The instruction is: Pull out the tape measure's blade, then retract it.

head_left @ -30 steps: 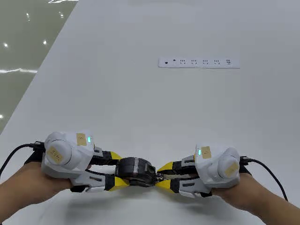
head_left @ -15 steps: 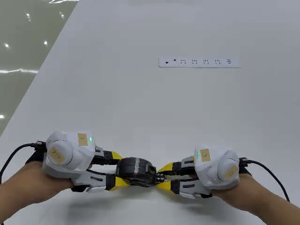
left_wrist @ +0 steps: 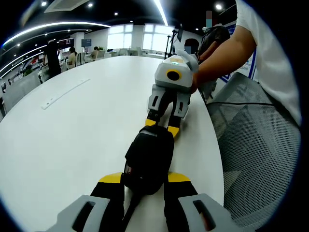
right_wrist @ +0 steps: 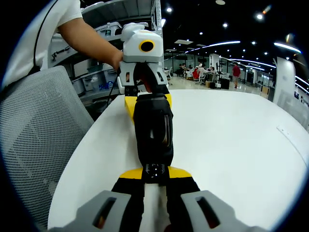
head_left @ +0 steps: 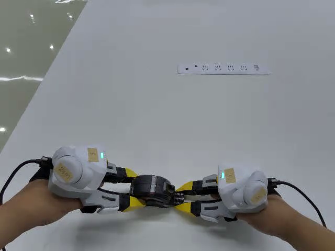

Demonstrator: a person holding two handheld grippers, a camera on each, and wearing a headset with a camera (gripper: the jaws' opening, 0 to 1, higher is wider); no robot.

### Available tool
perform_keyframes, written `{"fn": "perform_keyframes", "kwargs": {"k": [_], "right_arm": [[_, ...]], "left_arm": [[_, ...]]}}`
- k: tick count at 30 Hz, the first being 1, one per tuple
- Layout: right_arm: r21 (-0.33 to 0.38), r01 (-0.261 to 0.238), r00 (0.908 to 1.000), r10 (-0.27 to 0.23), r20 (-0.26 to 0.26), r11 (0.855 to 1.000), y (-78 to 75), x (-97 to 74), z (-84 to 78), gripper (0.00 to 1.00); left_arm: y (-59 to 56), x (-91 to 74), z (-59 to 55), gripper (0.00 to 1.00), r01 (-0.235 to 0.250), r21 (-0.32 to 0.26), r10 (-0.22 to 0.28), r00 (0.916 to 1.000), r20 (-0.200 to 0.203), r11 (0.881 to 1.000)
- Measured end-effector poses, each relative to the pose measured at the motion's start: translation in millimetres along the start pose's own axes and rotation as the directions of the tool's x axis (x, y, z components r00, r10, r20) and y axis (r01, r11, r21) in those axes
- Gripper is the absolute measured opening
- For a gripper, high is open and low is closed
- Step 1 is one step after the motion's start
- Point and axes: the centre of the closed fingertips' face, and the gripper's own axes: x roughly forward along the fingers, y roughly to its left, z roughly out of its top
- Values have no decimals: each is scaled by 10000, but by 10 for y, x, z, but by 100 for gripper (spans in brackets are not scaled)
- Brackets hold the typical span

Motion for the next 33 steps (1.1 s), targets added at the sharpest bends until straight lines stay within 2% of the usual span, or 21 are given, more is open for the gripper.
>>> {"fn": "perform_keyframes", "kwargs": {"k": [13,27,33], "right_arm": [[-10,-116,9999,116,3,9999,9,-11,3,12],[-202,-52,9998,48,-205,9998,-17,-170,-54,12],[-197,-17,9993,9,-368,9998,-39,-309,-122,11]], "left_arm": [[-2,-1,-12,26,1,641,11,9998,-188,9979],[0,-2,-14,26,7,620,8,9997,-233,9981],[-1,2,-14,26,13,618,2,9997,-249,9981]]}}
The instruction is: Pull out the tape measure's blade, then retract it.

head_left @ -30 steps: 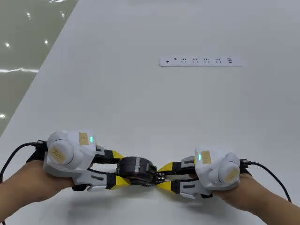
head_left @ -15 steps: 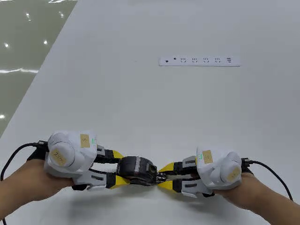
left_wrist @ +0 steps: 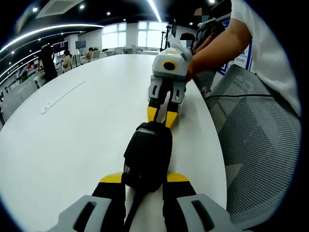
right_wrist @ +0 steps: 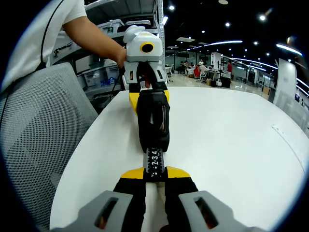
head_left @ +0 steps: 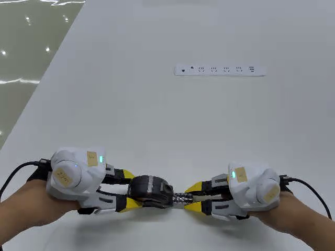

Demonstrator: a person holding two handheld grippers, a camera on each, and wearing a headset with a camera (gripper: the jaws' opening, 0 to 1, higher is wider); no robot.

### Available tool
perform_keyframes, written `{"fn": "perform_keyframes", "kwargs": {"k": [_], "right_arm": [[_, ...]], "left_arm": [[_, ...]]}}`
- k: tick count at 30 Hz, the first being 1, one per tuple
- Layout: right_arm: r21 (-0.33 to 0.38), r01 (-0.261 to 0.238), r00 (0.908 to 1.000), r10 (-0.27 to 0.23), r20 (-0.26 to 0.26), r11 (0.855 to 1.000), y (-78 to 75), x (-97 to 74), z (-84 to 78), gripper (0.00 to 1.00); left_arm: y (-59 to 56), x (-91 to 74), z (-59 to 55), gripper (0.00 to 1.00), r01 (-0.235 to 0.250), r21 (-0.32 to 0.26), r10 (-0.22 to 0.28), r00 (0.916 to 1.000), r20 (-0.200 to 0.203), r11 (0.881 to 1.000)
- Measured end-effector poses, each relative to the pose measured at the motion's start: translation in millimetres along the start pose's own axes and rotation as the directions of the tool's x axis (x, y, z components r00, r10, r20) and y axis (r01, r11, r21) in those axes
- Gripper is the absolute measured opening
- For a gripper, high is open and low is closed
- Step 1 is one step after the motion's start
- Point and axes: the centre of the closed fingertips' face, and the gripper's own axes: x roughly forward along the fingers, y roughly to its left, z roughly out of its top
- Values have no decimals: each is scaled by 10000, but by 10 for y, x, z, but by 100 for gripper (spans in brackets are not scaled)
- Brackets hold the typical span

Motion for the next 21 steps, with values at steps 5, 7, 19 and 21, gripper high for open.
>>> {"fn": "perform_keyframes", "kwargs": {"k": [5,7,19,21], "right_arm": [[6,65,9998,-65,-161,10000,-15,-140,-80,11],[47,80,9998,-79,-208,10000,-10,-191,-100,11],[50,240,9982,-237,-554,9997,-45,-448,-244,11],[86,277,9974,-270,-661,9996,-57,-499,-286,11]], "left_arm": [[1,10,7,26,11,3,-11,10000,-32,10000],[0,11,7,26,33,6,-33,10000,-45,10000],[-1,16,10,26,36,24,-35,9999,-105,10000],[-1,18,12,26,32,27,-32,9999,-98,10000]]}}
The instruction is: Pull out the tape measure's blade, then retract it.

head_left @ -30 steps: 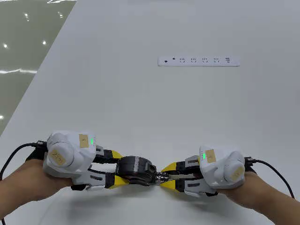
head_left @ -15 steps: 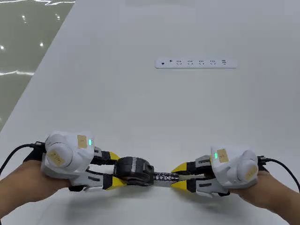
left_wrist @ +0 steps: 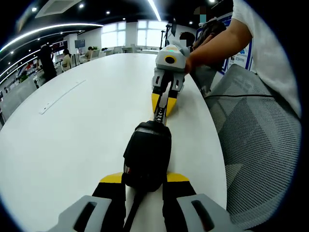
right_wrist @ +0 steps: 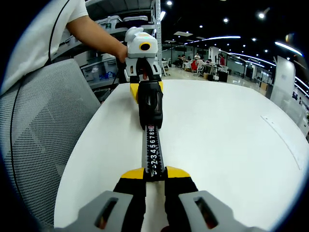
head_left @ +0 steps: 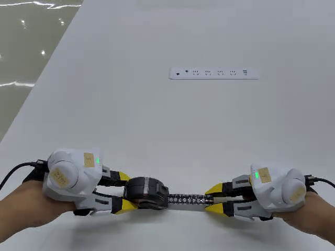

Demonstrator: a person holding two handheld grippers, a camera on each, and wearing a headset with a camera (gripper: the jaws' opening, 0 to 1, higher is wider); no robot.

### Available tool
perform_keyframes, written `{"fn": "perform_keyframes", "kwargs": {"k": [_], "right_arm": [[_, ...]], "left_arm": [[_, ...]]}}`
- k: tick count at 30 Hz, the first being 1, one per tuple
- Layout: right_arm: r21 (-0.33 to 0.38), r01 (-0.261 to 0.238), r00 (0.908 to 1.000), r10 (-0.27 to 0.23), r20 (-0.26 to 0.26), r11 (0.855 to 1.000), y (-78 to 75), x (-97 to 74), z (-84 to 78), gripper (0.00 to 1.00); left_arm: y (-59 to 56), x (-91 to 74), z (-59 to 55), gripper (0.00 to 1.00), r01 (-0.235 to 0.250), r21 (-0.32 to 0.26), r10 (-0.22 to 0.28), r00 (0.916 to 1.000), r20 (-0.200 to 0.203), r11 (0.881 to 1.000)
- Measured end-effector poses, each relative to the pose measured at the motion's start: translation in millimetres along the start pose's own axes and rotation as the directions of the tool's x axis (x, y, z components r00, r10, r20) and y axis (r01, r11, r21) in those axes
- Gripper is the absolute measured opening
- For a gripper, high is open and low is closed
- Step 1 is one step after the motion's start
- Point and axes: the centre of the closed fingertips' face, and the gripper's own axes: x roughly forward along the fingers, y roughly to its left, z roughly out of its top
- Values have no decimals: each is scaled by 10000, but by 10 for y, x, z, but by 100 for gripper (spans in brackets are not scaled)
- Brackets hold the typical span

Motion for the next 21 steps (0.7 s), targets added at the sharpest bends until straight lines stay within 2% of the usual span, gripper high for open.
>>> {"fn": "perform_keyframes", "kwargs": {"k": [21], "right_arm": [[104,251,9974,-244,-684,9996,-31,-436,-300,11]], "left_arm": [[0,13,8,25,13,34,-12,9999,-106,10000]]}}
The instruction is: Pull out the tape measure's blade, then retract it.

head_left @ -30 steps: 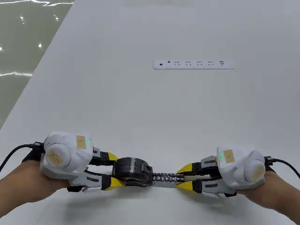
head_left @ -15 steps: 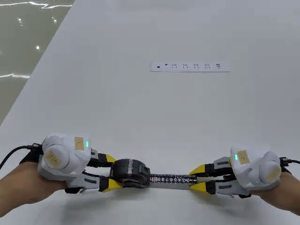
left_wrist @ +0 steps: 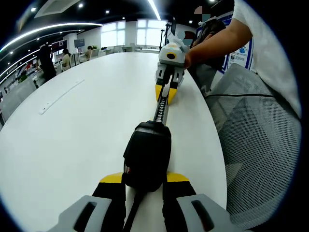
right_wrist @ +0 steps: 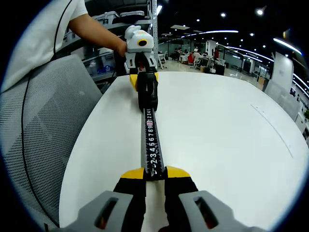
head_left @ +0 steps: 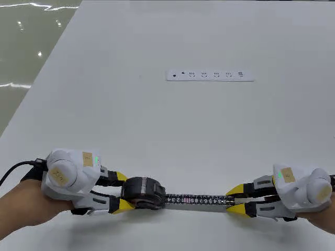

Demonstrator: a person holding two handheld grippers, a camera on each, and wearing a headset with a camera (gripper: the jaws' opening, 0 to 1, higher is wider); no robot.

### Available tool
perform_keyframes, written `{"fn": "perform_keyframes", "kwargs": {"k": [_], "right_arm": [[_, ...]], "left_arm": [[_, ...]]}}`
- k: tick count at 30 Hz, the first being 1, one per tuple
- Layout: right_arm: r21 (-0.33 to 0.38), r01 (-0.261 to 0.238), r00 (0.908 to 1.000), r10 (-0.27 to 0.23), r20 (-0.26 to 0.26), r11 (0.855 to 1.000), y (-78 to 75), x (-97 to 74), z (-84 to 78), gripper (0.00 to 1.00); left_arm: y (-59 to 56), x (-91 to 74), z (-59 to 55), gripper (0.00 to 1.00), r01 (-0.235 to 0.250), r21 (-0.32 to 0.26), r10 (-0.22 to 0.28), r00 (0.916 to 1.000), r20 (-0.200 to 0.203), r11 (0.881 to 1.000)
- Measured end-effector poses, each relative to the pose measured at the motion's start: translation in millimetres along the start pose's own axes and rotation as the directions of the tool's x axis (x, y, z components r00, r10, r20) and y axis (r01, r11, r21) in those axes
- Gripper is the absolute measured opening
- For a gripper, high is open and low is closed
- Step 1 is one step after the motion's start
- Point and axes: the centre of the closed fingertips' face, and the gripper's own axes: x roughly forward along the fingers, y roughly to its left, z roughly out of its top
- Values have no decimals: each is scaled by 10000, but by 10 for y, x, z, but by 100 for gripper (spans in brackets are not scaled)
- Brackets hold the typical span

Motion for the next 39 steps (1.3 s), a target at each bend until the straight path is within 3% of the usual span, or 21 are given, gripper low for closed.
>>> {"fn": "perform_keyframes", "kwargs": {"k": [39], "right_arm": [[687,838,9924,-770,-963,9941,-40,-716,-577,11]], "left_arm": [[3,21,13,26,47,36,-46,9999,-126,10000]]}}
